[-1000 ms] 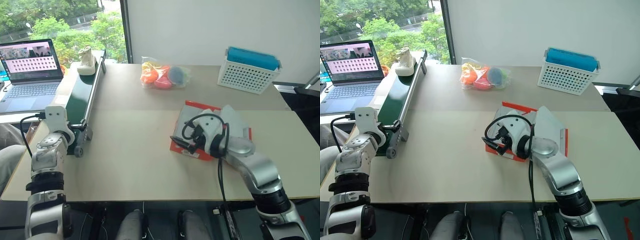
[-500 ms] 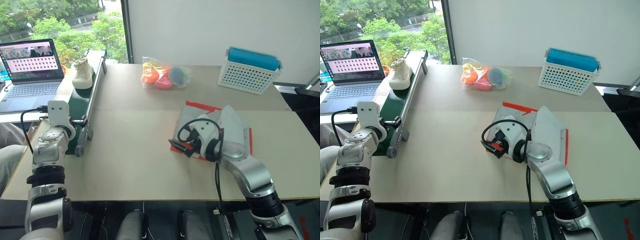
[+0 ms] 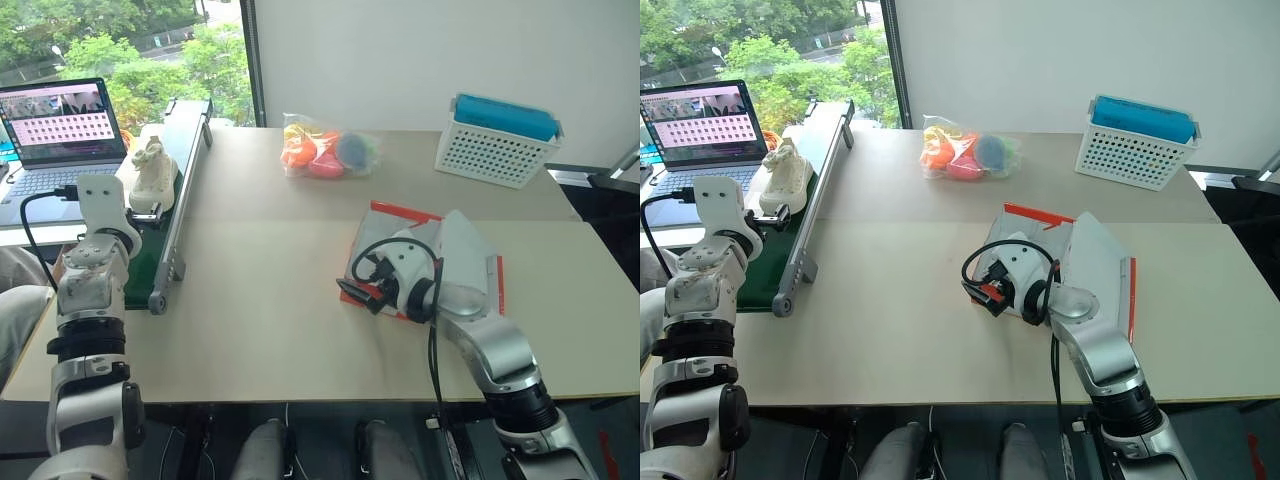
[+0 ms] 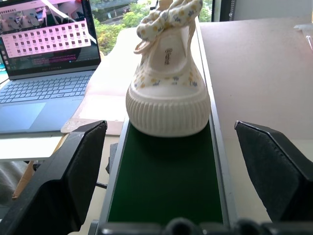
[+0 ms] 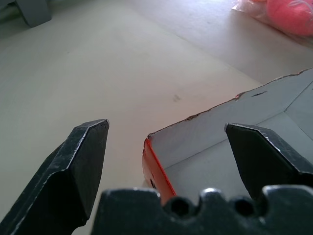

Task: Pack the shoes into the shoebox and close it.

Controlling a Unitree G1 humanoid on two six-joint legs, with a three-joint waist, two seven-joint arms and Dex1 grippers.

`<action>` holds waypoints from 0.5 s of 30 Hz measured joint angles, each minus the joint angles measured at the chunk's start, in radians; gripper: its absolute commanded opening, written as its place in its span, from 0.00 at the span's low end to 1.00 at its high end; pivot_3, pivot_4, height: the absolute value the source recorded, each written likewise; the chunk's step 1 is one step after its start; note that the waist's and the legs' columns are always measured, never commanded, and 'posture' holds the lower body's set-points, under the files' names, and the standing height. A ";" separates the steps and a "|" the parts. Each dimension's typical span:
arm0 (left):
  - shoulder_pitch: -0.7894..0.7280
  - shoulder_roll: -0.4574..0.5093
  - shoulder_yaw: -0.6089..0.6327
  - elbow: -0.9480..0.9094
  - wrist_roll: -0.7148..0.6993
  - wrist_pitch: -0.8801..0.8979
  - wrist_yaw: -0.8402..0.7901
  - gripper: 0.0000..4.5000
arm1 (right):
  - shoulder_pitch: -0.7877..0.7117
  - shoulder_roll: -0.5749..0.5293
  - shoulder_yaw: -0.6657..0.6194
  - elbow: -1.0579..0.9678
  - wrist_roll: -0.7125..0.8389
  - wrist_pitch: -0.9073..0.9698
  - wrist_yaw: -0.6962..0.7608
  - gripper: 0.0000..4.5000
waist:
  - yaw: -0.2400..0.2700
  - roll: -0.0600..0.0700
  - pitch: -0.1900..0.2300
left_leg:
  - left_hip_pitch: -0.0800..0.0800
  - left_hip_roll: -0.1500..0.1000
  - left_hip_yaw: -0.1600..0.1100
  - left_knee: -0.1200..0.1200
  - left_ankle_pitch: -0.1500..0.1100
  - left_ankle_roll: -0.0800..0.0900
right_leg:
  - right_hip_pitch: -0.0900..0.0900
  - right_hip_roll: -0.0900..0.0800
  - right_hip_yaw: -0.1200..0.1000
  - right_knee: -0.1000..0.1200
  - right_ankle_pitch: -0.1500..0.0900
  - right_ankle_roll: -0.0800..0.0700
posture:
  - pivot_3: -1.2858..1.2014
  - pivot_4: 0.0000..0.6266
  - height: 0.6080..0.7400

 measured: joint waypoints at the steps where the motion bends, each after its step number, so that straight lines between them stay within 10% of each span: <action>1: 0.000 0.000 0.001 0.000 0.000 0.000 0.001 1.00 | 0.000 0.001 0.000 0.000 -0.001 0.000 0.000 0.99 | 0.000 0.000 0.000 | 0.000 0.000 0.000 0.000 0.000 0.000 | 0.000 0.000 0.000 0.000 0.000 0.000 | 0.52 0.24 0.73; 15: -0.006 -0.001 0.054 0.110 -0.009 -0.016 0.043 1.00 | 0.011 0.021 -0.005 -0.001 -0.007 0.000 -0.022 0.99 | -0.005 0.000 0.000 | 0.000 0.000 0.000 0.000 0.000 0.000 | 0.000 0.000 0.000 0.000 0.000 0.000 | 0.52 0.24 0.73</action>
